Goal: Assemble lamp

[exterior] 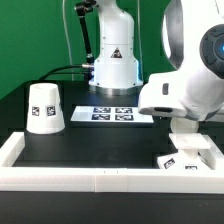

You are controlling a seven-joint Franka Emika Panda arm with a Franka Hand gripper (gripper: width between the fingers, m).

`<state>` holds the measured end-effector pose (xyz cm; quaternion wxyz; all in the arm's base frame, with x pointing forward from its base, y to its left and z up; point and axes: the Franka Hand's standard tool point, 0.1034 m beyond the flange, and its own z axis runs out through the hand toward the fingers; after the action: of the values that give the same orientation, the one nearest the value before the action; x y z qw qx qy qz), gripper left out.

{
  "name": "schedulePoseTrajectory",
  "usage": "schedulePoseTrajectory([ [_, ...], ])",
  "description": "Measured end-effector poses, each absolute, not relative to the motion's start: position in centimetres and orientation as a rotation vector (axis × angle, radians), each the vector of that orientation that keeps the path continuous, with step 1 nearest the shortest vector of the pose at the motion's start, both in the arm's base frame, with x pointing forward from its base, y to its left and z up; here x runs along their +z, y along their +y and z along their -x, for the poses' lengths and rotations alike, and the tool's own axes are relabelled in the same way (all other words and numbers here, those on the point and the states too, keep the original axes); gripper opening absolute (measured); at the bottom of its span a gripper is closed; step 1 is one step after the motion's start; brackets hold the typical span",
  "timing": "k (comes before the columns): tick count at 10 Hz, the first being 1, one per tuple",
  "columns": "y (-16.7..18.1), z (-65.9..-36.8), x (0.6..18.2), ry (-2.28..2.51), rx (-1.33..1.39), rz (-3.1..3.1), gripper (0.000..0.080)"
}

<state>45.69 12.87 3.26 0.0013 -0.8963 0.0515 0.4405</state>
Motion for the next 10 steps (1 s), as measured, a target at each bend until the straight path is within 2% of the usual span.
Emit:
schedulePoseTrajectory([
  [4,13.0,-44.7,1.7,0.165,1.362,2.829,0.0699],
  [8,13.0,-43.8,1.1,0.177,1.391,2.825,0.0699],
  [9,13.0,-43.9,1.1,0.176,1.388,2.826,0.0588],
  [10,13.0,-43.9,1.1,0.177,1.388,2.826,0.0574],
])
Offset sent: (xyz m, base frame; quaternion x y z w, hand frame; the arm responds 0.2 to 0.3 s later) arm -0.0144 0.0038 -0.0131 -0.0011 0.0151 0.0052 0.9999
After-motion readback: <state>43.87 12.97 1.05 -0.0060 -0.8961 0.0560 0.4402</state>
